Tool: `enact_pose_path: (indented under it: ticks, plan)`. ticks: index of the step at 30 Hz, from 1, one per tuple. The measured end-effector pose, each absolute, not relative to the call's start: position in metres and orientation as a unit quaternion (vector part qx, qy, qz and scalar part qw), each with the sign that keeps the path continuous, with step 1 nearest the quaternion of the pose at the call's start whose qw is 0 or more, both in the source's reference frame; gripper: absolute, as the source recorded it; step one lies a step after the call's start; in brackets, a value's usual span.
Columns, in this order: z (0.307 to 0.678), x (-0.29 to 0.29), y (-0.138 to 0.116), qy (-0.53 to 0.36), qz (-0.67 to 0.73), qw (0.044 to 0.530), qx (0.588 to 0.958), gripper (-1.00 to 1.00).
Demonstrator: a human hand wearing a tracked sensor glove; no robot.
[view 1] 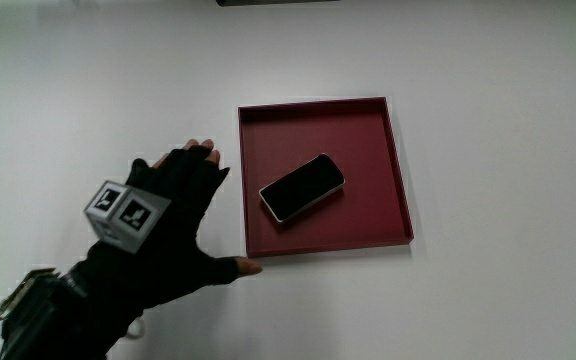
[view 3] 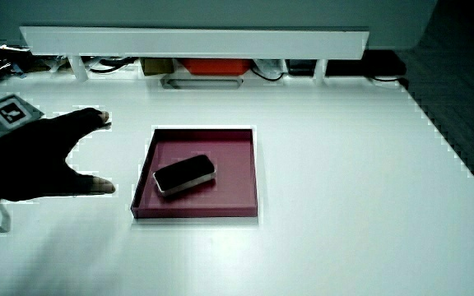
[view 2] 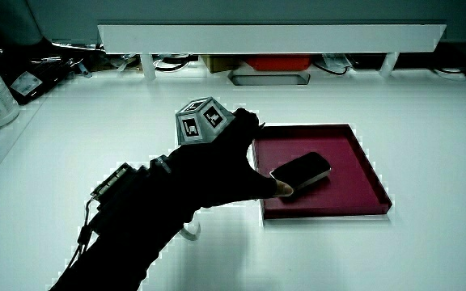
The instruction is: Place eraser
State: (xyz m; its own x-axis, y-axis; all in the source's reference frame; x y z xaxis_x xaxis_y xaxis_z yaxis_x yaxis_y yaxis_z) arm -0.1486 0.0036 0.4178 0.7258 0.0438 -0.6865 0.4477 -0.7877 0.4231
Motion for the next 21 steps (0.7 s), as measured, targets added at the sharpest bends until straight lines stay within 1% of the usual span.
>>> enact_pose_path:
  ticks: [3,4,5,6,11,12,13,20,21]
  plan:
    - [0.427,-0.141,-0.003,0.131,-0.342,0.299,0.881,0.00]
    - [0.432,-0.139,-0.004,0.092,-0.351,0.332,0.871,0.00]
    - [0.434,-0.136,-0.008,0.098,-0.328,0.334,0.878,0.00]
    - [0.439,-0.132,-0.011,0.109,-0.340,0.318,0.878,0.00]
    - [0.450,-0.116,-0.020,0.122,-0.306,0.311,0.891,0.00]
    - [0.452,-0.113,-0.022,0.131,-0.293,0.303,0.897,0.00]
    - [0.457,-0.111,-0.023,0.122,-0.300,0.311,0.894,0.00]
    - [0.486,-0.094,-0.032,0.111,-0.266,0.324,0.901,0.00]
    - [0.489,-0.091,-0.032,0.101,-0.266,0.332,0.899,0.00]
